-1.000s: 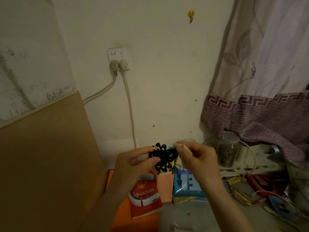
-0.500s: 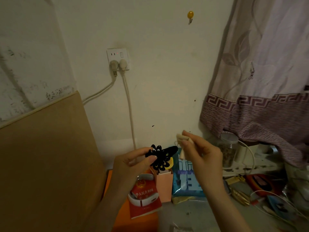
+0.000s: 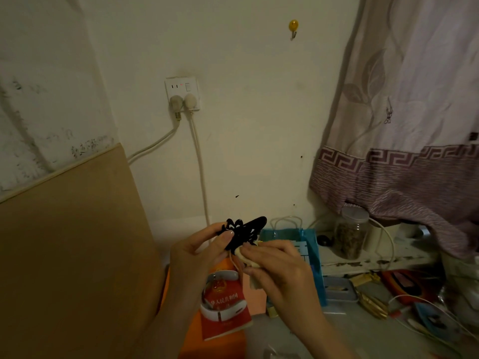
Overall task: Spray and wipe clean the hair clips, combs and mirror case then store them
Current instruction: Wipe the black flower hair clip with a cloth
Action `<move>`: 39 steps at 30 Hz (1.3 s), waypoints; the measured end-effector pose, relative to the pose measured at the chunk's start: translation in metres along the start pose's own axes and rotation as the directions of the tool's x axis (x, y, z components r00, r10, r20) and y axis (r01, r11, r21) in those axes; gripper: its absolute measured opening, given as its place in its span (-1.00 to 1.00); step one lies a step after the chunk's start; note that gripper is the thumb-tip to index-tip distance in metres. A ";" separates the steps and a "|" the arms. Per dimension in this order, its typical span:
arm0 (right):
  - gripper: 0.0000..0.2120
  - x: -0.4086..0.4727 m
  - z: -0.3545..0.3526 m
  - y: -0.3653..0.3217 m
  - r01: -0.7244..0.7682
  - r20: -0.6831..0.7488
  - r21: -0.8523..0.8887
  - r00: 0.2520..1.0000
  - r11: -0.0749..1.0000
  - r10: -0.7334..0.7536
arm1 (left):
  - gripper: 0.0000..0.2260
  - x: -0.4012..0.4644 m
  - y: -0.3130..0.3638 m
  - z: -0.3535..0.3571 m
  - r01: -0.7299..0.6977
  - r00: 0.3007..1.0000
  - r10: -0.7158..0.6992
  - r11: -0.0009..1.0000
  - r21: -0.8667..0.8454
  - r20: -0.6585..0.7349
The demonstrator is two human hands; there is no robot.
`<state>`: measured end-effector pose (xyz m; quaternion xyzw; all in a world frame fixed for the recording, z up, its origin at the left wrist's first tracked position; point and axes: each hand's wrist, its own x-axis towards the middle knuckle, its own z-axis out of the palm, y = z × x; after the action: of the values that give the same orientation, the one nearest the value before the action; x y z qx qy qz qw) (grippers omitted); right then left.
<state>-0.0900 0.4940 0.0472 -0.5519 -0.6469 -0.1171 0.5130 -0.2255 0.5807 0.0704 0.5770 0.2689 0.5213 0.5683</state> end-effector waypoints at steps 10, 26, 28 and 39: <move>-0.71 -0.011 -0.022 0.012 -0.432 -0.118 0.577 0.796 0.693 0.594 | -0.64 -0.010 -0.024 0.001 0.109 0.990 -0.113 0.993 0.055 0.080; -0.79 -0.128 -0.068 0.047 -0.738 0.014 0.551 0.476 0.390 0.880 | -0.73 -0.074 -0.098 0.075 0.372 0.882 -0.372 0.926 0.059 0.290; -0.78 -0.142 -0.078 0.053 -0.738 0.009 0.558 0.462 0.379 0.887 | -0.77 -0.083 -0.106 0.089 0.398 0.863 -0.399 0.915 0.067 0.310; -0.77 -0.205 -0.159 0.153 -0.817 0.039 0.532 0.287 0.223 0.957 | -0.92 -0.117 -0.192 0.216 0.505 0.808 -0.536 0.844 0.183 0.243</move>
<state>0.0945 0.3138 -0.1076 -0.6600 -0.1278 0.2744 0.6875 -0.0117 0.4335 -0.1030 0.5801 0.3603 0.2415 0.6894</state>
